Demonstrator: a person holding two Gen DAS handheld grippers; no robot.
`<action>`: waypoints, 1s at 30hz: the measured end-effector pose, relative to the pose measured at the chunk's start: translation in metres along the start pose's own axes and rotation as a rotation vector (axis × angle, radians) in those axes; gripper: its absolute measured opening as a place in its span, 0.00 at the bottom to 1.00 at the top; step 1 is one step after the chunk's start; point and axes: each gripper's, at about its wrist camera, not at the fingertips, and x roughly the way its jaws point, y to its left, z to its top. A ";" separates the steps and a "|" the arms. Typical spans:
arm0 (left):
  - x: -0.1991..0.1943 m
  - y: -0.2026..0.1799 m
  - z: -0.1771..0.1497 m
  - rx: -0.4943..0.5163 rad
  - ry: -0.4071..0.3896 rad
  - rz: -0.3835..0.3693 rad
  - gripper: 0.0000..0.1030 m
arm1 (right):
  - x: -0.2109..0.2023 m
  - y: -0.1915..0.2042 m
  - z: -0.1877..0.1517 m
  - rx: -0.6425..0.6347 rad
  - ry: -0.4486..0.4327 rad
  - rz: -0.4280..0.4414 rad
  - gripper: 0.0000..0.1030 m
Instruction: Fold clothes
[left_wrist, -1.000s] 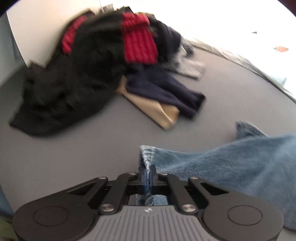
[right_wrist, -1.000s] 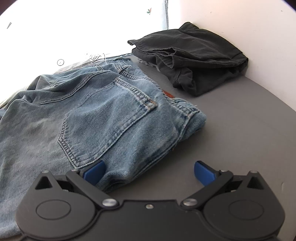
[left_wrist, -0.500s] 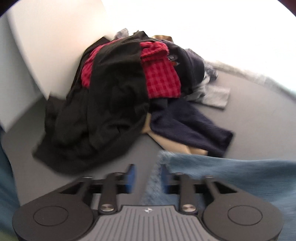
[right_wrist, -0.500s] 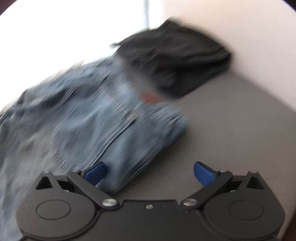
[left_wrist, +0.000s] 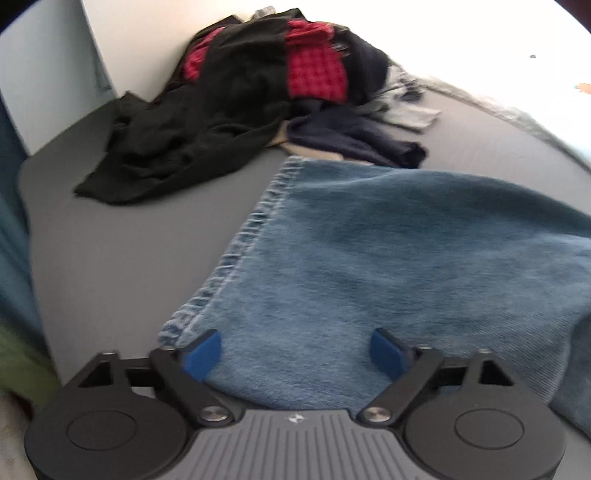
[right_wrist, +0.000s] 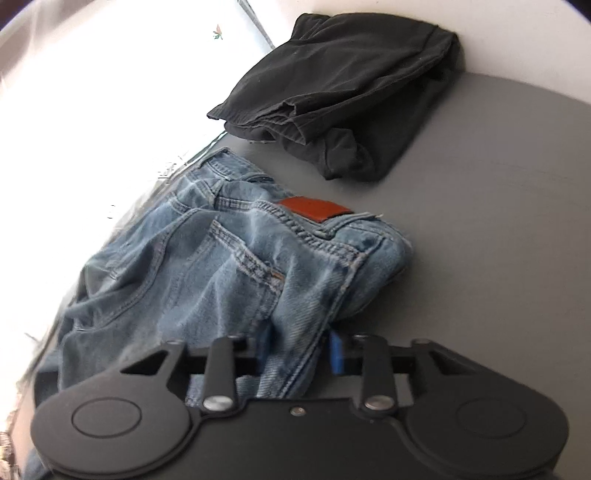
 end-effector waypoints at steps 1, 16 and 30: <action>0.001 -0.002 0.002 0.013 0.004 0.011 0.89 | -0.002 -0.003 0.001 0.020 -0.005 0.015 0.21; 0.005 0.032 -0.002 0.099 0.012 0.080 0.90 | -0.076 -0.056 0.041 -0.038 -0.176 -0.157 0.19; -0.005 0.025 0.005 0.040 0.010 0.027 0.89 | -0.063 0.009 0.015 -0.411 -0.182 -0.370 0.80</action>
